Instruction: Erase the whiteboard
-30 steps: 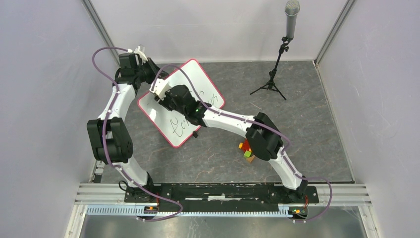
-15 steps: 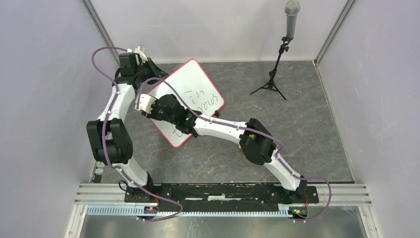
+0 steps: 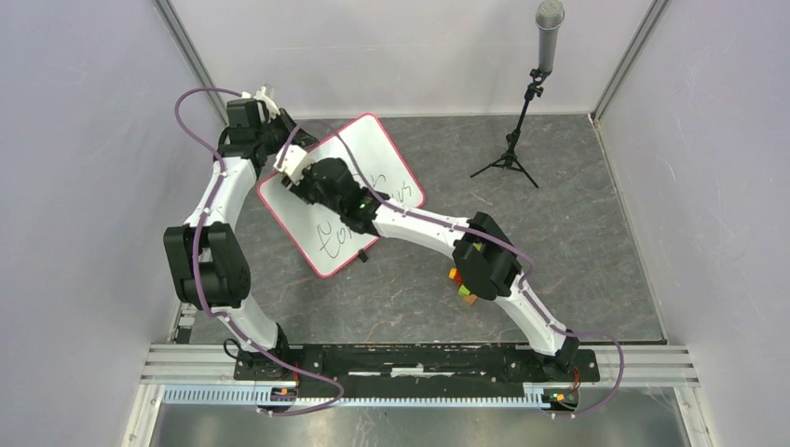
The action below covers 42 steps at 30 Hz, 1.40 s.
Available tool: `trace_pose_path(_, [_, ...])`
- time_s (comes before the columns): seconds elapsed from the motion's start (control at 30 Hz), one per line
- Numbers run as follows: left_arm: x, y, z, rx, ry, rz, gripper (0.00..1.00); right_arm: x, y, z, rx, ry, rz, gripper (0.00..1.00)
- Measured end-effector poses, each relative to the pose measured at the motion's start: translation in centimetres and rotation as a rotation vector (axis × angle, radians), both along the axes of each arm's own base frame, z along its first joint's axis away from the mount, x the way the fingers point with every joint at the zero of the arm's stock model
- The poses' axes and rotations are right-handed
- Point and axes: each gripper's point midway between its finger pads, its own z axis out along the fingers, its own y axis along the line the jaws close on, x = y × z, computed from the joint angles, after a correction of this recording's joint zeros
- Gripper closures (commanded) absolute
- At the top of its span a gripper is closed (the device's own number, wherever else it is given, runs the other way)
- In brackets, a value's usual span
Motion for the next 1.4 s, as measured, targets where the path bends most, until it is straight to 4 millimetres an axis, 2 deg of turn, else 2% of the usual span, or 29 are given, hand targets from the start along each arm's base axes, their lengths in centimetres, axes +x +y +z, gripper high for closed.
trace_pose_path(0.13, [-0.2, -0.4, -0.1, -0.001, 0.008, -0.008, 0.85, 3.2, -2.2, 0.2, 0.036, 0.025, -0.070, 0.58])
trace_pose_path(0.23, [-0.3, -0.6, -0.1, -0.004, 0.010, -0.016, 0.85, 4.3, -3.1, 0.0, 0.044, 0.036, -0.096, 0.58])
trace_pose_path(0.43, [-0.4, -0.6, -0.2, -0.006, 0.017, -0.018, 0.85, 4.4, -4.3, -0.8, 0.065, 0.077, -0.130, 0.56])
trace_pose_path(0.6, [-0.6, -0.8, -0.1, -0.011, 0.016, -0.027, 0.82, 4.4, -8.0, -2.3, 0.046, 0.125, -0.170, 0.51])
trace_pose_path(0.67, [-0.6, -0.9, 0.0, -0.015, 0.015, -0.032, 0.79, 4.3, -9.6, -2.8, 0.030, 0.137, -0.185, 0.45])
trace_pose_path(0.73, [-0.7, -1.0, 0.1, -0.017, 0.013, -0.036, 0.75, 4.1, -11.0, -3.4, 0.015, 0.149, -0.199, 0.33])
trace_pose_path(0.8, [-0.7, -1.0, 0.3, -0.018, 0.012, -0.039, 0.70, 4.0, -11.9, -3.9, 0.007, 0.157, -0.207, 0.28])
trace_pose_path(0.97, [-0.8, -1.1, 0.4, -0.020, 0.009, -0.043, 0.57, 3.9, -12.0, -4.0, 0.002, 0.156, -0.201, 0.23])
trace_pose_path(1.1, [-0.8, -1.2, 0.6, -0.026, 0.004, -0.054, 0.54, 3.8, -11.7, -3.8, -0.005, 0.149, -0.177, 0.23])
trace_pose_path(1.23, [-0.9, -1.4, 0.8, -0.033, 0.005, -0.064, 0.56, 4.2, -10.9, -2.8, 0.007, 0.133, -0.155, 0.28])
trace_pose_path(1.4, [-0.9, -1.5, 0.7, -0.036, 0.007, -0.068, 0.56, 4.9, -9.6, -1.7, 0.034, 0.116, -0.128, 0.46])
